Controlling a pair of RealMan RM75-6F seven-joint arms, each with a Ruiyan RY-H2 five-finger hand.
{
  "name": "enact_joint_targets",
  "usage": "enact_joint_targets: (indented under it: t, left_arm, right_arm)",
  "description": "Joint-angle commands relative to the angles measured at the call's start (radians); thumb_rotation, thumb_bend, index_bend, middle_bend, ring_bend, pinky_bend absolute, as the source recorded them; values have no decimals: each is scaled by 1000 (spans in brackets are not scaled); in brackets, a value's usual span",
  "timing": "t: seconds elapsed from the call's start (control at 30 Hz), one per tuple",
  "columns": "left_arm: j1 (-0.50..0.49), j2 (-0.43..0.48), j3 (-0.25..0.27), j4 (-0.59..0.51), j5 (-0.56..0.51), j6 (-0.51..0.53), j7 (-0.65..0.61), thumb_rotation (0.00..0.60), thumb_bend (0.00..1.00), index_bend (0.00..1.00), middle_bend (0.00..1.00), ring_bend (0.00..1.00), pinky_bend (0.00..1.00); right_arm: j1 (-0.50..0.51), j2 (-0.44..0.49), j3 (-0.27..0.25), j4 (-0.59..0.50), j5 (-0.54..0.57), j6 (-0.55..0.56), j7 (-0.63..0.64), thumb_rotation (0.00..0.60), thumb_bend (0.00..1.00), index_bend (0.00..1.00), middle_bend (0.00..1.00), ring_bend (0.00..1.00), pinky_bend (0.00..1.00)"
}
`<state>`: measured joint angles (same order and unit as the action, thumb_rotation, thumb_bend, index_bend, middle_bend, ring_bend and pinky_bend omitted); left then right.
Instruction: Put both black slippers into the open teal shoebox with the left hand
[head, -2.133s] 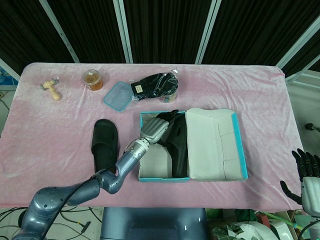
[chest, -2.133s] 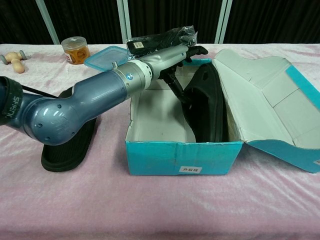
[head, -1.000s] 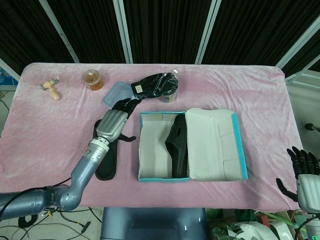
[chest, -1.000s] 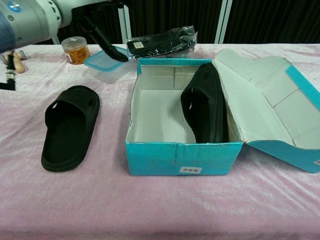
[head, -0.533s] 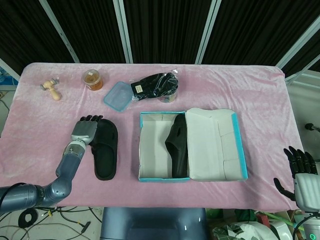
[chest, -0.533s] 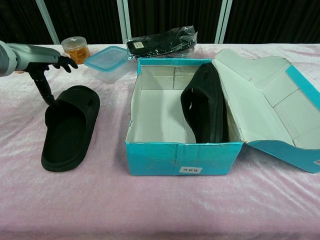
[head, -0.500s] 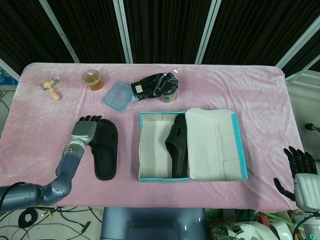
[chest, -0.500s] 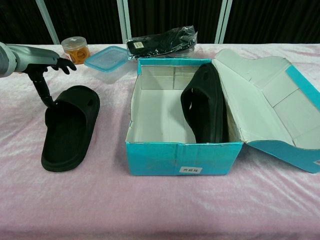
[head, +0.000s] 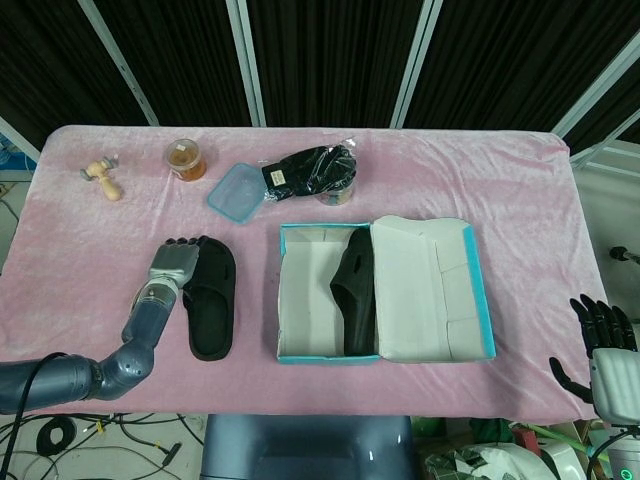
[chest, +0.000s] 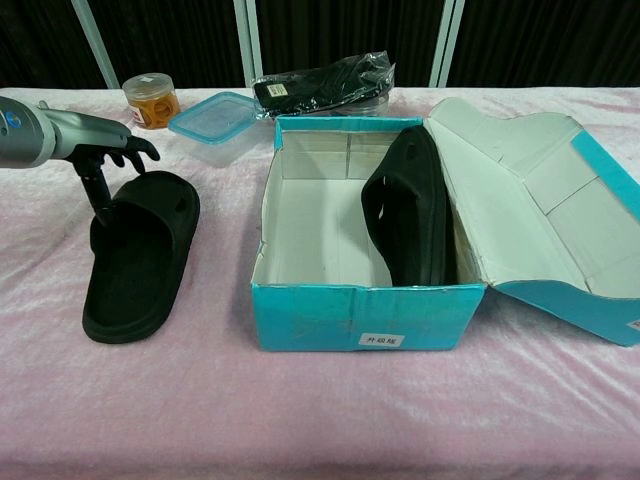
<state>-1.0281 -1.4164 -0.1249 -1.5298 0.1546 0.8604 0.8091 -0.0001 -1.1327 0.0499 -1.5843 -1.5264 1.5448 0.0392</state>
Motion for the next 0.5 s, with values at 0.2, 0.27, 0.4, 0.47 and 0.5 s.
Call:
enact_joint_targets:
  t: [0.2,0.27,0.4,0.47,0.5]
  left_arm:
    - [-19,-14,9,12,10,-28,-31,600,0,0,187,140,132]
    - [-21,-12,12,11,15,-33,-40,600,0,0,196,146,134]
    - [-23,-16,16,14,27,-46,-63,600,0,10,251,183,146]
    - [-23,-21,17,18,39,-46,-76,600,0,31,299,215,158]
    - [-22,-24,19,20,46,-44,-82,600,0,45,330,237,169]
  right_arm:
    - [-3,3,0,-1,6,0,1,600,228,0,41,0,38]
    - [-3,2,0,-1,7,0,2,600,228,0,41,0,38]
    - [-1,1,0,0,8,-5,2,600,228,0,41,0,38]
    - [-1,1,0,1,9,-6,2,600,228,0,41,0,38]
    - [-1,1,0,1,9,-6,2,600,228,0,41,0,38]
